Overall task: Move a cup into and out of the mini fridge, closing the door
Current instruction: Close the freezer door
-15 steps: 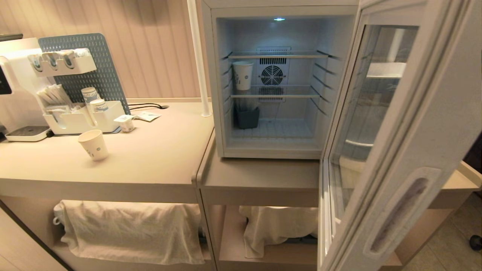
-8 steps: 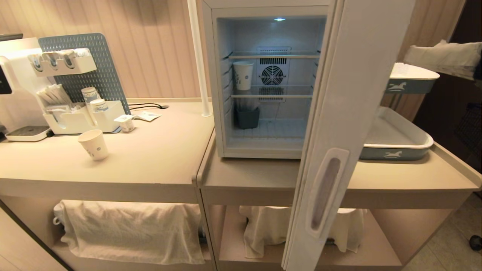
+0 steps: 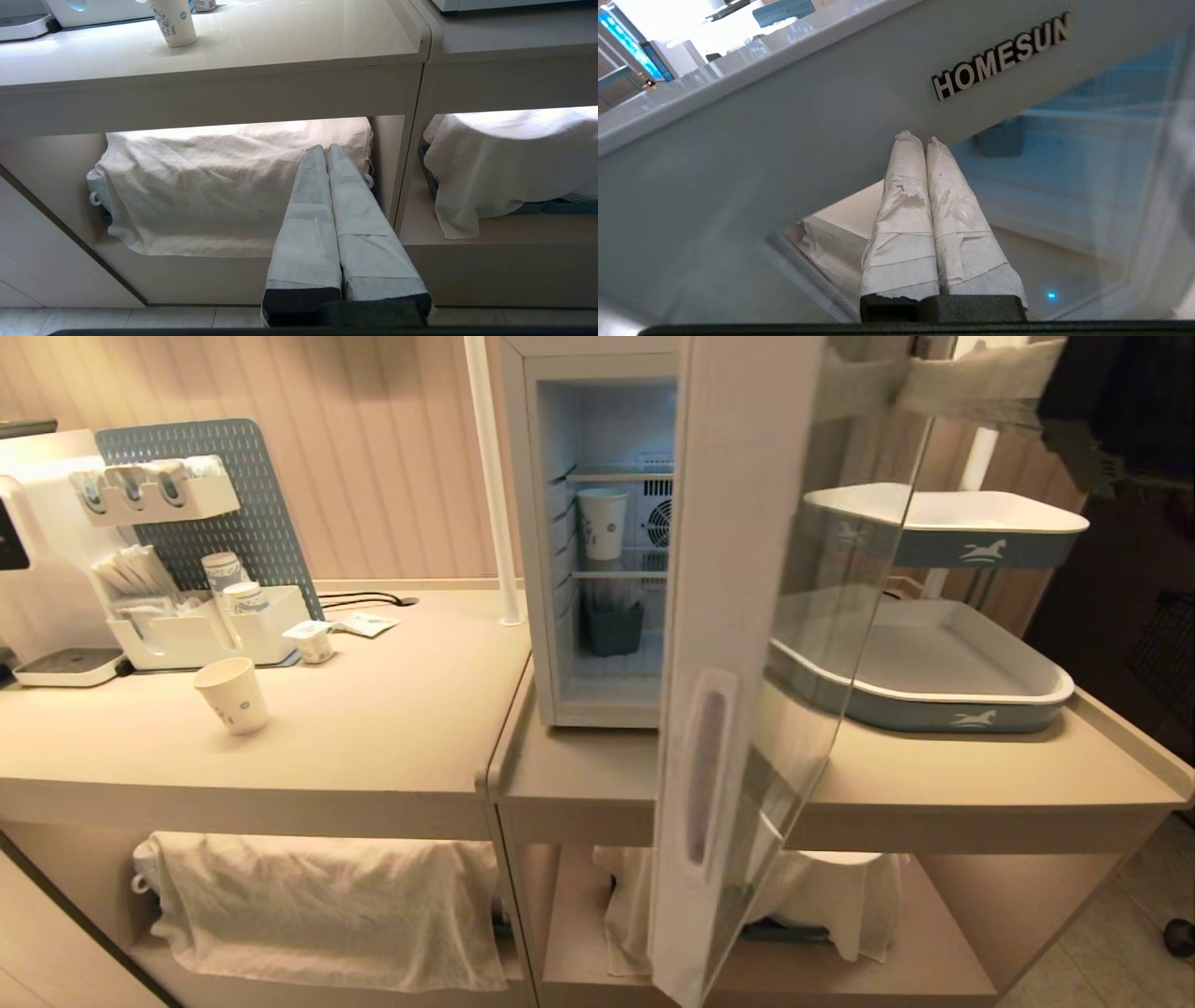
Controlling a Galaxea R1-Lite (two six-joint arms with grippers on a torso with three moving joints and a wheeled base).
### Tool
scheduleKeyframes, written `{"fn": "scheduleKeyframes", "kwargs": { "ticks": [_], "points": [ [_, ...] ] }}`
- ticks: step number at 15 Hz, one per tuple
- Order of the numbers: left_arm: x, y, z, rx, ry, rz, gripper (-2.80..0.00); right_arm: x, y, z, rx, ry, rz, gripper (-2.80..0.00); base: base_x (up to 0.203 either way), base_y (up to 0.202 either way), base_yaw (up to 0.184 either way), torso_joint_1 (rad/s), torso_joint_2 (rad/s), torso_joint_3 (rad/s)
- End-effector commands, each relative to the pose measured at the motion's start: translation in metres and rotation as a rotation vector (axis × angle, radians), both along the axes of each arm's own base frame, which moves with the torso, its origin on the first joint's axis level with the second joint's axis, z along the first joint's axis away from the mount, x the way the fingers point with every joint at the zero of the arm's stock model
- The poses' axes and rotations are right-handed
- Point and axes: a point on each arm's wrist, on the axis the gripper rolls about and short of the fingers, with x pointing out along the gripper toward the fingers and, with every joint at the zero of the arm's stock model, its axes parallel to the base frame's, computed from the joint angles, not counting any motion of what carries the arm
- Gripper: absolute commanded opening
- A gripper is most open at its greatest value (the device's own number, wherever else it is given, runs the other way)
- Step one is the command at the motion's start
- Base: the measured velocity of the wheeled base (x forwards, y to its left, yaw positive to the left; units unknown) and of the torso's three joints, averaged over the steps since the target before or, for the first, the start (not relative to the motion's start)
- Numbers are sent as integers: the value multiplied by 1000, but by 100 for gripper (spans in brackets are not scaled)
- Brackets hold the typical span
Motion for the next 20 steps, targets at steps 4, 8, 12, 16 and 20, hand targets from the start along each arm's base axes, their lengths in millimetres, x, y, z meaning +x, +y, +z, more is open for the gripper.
{"fn": "scheduleKeyframes", "kwargs": {
  "ticks": [4,8,12,16,20],
  "points": [
    [0,0,0,0,0,0,-280,56,40,-17,-46,42,-10,-280,0,0,0,0,0,0],
    [0,0,0,0,0,0,-280,89,62,-24,-86,19,-69,-280,0,0,0,0,0,0],
    [0,0,0,0,0,0,-280,118,77,-32,-193,-43,-167,-280,0,0,0,0,0,0],
    [0,0,0,0,0,0,-280,144,85,-50,-326,-71,-332,-280,0,0,0,0,0,0],
    [0,0,0,0,0,0,-280,152,84,-56,-343,-57,-358,-280,0,0,0,0,0,0]
  ]
}}
